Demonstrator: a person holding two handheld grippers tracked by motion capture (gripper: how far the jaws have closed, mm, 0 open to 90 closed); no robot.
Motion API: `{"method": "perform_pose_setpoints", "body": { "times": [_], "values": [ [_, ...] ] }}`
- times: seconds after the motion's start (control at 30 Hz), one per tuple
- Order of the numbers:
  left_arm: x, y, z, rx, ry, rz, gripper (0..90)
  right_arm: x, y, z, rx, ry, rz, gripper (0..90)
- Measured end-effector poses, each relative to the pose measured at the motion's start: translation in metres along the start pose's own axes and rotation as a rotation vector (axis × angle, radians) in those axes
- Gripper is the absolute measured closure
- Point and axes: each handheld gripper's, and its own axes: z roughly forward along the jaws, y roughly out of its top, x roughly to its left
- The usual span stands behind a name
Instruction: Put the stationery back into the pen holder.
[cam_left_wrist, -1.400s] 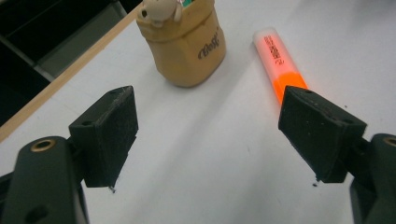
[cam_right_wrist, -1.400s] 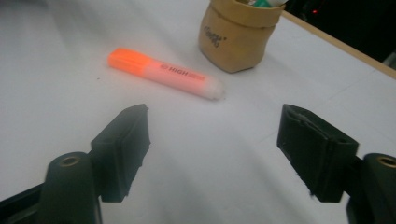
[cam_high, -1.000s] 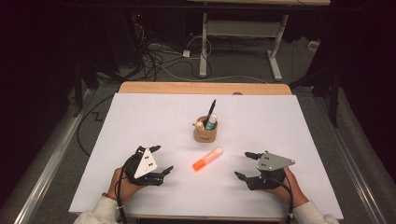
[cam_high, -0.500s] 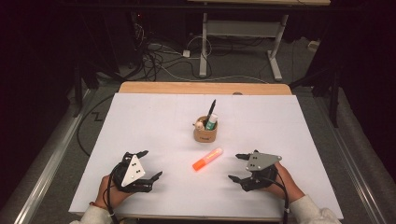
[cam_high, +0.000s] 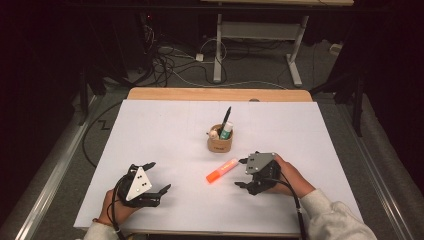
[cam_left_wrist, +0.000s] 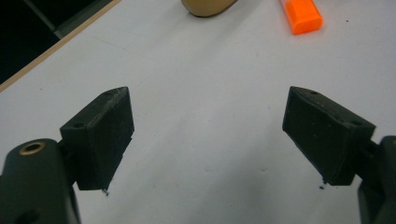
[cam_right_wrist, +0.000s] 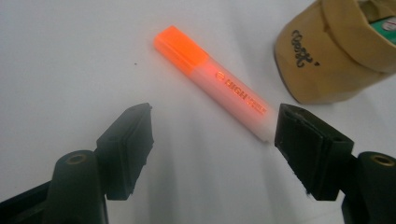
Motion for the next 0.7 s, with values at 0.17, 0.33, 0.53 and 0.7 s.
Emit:
{"method": "perform_pose_setpoints", "body": {
  "times": [0.17, 0.33, 0.53, 0.7],
  "values": [
    [0.001, -0.001, 0.001, 0.004, -0.004, -0.004, 16.1, -0.005, 0.017, 0.016, 0.075, 0.057, -0.066, 30.6],
    [-0.001, 0.000, 0.003, 0.004, -0.022, 0.002, 16.1, -0.009, 0.037, 0.031, 0.170, 0.109, -0.161, 31.7],
    [0.000, -0.001, 0.002, -0.003, -0.027, 0.004, 16.1, -0.016, 0.058, 0.050, 0.229, 0.153, -0.240, 34.4],
    [-0.001, -0.001, 0.001, -0.012, -0.035, 0.003, 16.1, -0.016, 0.070, 0.065, 0.279, 0.199, -0.303, 40.3]
  ]
}}
